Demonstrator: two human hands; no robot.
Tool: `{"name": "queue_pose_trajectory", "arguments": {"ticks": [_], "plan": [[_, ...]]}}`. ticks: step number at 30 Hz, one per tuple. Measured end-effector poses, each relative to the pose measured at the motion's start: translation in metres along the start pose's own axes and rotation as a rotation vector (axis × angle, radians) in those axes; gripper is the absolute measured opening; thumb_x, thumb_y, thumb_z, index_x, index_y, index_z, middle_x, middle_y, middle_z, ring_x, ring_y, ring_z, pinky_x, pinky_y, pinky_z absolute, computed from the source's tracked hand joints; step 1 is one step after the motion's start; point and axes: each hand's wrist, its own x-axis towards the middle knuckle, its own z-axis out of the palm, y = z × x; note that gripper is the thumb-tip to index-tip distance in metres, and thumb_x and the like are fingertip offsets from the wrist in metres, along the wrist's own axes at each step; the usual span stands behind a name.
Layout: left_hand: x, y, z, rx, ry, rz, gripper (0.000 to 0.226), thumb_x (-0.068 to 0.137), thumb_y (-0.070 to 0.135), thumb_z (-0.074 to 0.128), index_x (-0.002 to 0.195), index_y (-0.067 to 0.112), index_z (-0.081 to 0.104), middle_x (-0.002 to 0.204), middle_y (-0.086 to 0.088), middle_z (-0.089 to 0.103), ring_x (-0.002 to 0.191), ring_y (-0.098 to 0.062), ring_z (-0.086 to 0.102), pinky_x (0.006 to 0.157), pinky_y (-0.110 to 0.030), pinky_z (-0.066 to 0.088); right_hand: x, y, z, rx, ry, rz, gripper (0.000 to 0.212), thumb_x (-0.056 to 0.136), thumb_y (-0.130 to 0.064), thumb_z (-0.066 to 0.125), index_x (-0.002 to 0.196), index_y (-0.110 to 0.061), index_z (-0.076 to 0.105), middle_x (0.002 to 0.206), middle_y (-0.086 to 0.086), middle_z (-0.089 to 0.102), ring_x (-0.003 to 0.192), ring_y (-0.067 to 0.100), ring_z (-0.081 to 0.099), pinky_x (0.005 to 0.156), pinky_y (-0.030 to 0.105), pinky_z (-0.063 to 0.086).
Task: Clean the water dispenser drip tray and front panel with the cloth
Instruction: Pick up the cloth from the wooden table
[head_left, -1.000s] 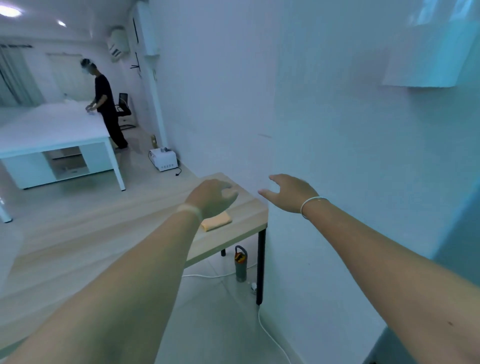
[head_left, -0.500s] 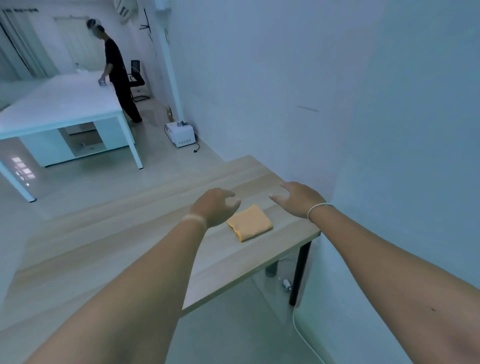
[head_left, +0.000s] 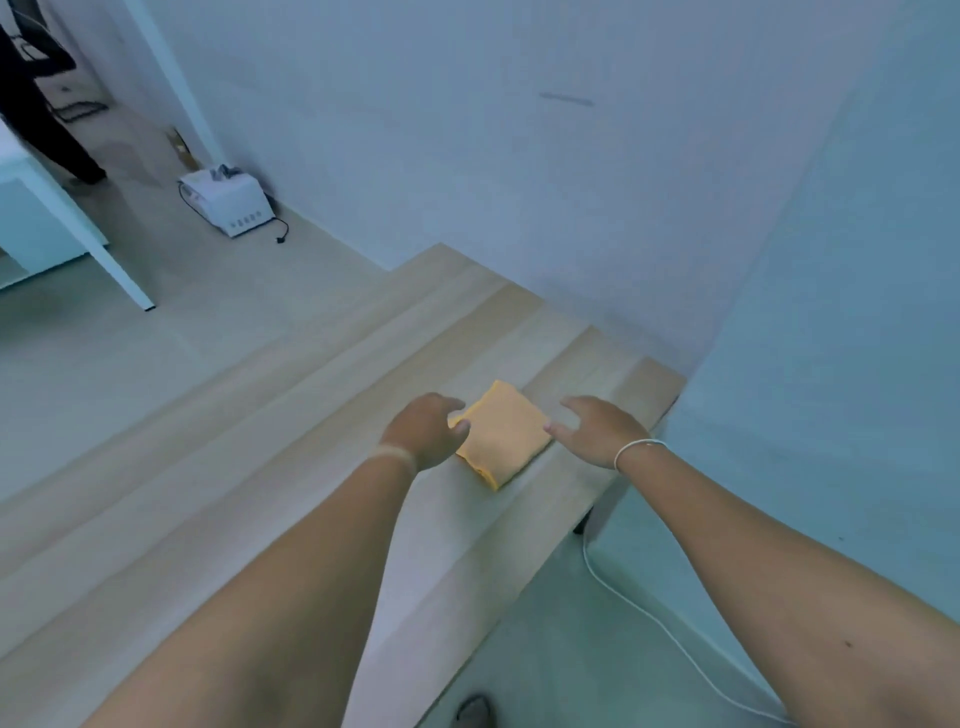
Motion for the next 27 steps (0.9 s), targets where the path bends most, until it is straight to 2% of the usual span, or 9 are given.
{"name": "queue_pose_trajectory", "arguments": {"ticks": [6,11,14,17,19,20,23,25,27], "plan": [[0.071,-0.015,0.021,-0.028,-0.068,0.058,0.042,0.094,0.028,0.048,0.135,0.018,0.049,0.139,-0.008,0.048,0.130,-0.025,0.042,0.103,-0.031,0.034,0.036,0.004,0.032,0.031,-0.007,0.169,0.059,0.091,-0.049,0.043,0.141,-0.019,0.036,0.149,0.007,0.036,0.133,0.026,0.039,0.108,0.038,0.033],[0.107,-0.011,0.037,0.001,-0.172,0.117,0.036,0.093,0.021,0.049,0.128,0.013,0.054,0.124,-0.019,0.055,0.117,-0.033,0.051,0.093,-0.035,0.040,0.050,0.009,0.053,0.113,0.011,0.277,0.052,0.090,-0.042,0.048,0.135,-0.016,0.044,0.138,0.014,0.044,0.126,0.032,0.043,0.105,0.037,0.036],[0.126,-0.007,0.044,-0.053,-0.223,0.107,0.049,0.085,0.035,0.054,0.131,0.020,0.049,0.123,-0.016,0.056,0.117,-0.035,0.053,0.092,-0.036,0.042,0.056,0.011,0.059,0.167,0.061,0.315,0.051,0.088,-0.040,0.053,0.133,-0.016,0.048,0.134,0.014,0.045,0.124,0.033,0.043,0.105,0.034,0.034],[0.140,-0.004,0.053,-0.150,-0.230,0.058,0.059,0.085,0.039,0.053,0.139,0.021,0.039,0.138,-0.012,0.047,0.128,-0.033,0.044,0.102,-0.038,0.037,0.062,0.009,0.065,0.281,0.093,0.345,0.040,0.082,-0.033,0.060,0.119,-0.018,0.059,0.119,0.013,0.051,0.116,0.031,0.049,0.100,0.032,0.038],[0.142,-0.001,0.056,-0.200,-0.234,0.025,0.047,0.090,0.027,0.054,0.135,0.019,0.044,0.136,-0.010,0.050,0.128,-0.030,0.045,0.103,-0.036,0.035,0.065,0.006,0.070,0.383,0.126,0.352,0.022,0.078,-0.026,0.064,0.099,-0.021,0.063,0.099,0.008,0.051,0.102,0.027,0.054,0.087,0.029,0.042],[0.143,-0.001,0.059,-0.243,-0.231,0.015,0.035,0.090,0.022,0.053,0.125,0.018,0.053,0.127,-0.009,0.055,0.121,-0.030,0.050,0.098,-0.034,0.038,0.066,0.005,0.071,0.433,0.151,0.351,0.010,0.077,-0.022,0.064,0.085,-0.025,0.061,0.092,0.005,0.050,0.093,0.025,0.054,0.078,0.027,0.041],[0.141,0.003,0.058,-0.368,-0.232,-0.003,0.005,0.088,0.016,0.054,0.092,0.017,0.057,0.099,-0.004,0.058,0.096,-0.024,0.055,0.080,-0.030,0.041,0.061,0.003,0.075,0.558,0.205,0.334,0.027,0.075,-0.013,0.062,0.062,-0.027,0.043,0.082,0.001,0.047,0.075,0.019,0.047,0.058,0.024,0.033],[0.137,0.007,0.053,-0.406,-0.230,0.018,0.001,0.088,0.017,0.055,0.090,0.017,0.055,0.096,-0.003,0.056,0.091,-0.022,0.053,0.077,-0.029,0.040,0.052,0.004,0.073,0.604,0.225,0.300,0.028,0.074,-0.011,0.061,0.060,-0.025,0.041,0.079,0.001,0.047,0.072,0.018,0.045,0.057,0.022,0.032],[0.129,0.016,0.045,-0.416,-0.234,0.052,0.004,0.088,0.018,0.057,0.092,0.017,0.056,0.097,-0.002,0.056,0.091,-0.021,0.053,0.077,-0.028,0.039,0.041,0.006,0.067,0.618,0.238,0.251,0.029,0.073,-0.011,0.060,0.059,-0.022,0.037,0.078,0.003,0.048,0.073,0.019,0.044,0.061,0.028,0.033]]}}
